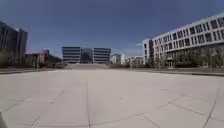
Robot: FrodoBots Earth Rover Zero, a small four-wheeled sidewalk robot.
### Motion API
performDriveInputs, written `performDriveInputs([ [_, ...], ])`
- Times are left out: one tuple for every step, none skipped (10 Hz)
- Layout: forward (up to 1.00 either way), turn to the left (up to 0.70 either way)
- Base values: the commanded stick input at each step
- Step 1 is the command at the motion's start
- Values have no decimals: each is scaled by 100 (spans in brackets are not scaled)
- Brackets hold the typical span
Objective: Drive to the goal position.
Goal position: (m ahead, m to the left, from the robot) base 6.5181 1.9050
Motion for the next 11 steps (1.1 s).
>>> performDriveInputs([
  [9, -5],
  [9, -5],
  [9, -5],
  [9, -5],
  [9, -5],
  [9, -5],
  [9, -5],
  [9, -5],
  [9, -5],
  [9, -5],
  [9, -5],
])
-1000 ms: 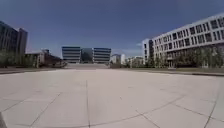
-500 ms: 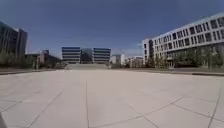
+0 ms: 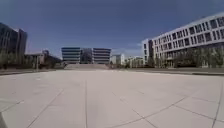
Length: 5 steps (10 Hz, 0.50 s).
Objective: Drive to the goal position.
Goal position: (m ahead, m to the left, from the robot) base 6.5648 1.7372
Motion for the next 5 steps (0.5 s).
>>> performDriveInputs([
  [9, -5],
  [9, -5],
  [9, -5],
  [9, -5],
  [9, -5],
])
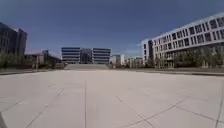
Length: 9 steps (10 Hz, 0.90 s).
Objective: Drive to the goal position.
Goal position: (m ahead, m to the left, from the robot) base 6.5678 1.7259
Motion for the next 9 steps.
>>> performDriveInputs([
  [9, -5],
  [9, -5],
  [9, -5],
  [9, -5],
  [9, -5],
  [9, -5],
  [9, -5],
  [9, -5],
  [9, -5],
])
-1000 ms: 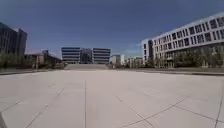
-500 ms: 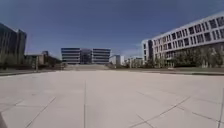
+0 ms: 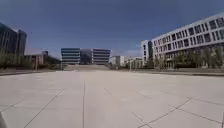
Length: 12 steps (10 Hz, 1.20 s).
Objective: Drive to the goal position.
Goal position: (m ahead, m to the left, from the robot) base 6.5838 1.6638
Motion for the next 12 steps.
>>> performDriveInputs([
  [9, -5],
  [9, -5],
  [9, -5],
  [9, -5],
  [9, -5],
  [9, -5],
  [9, -5],
  [9, -5],
  [9, -5],
  [9, -5],
  [9, -5],
  [9, -5],
])
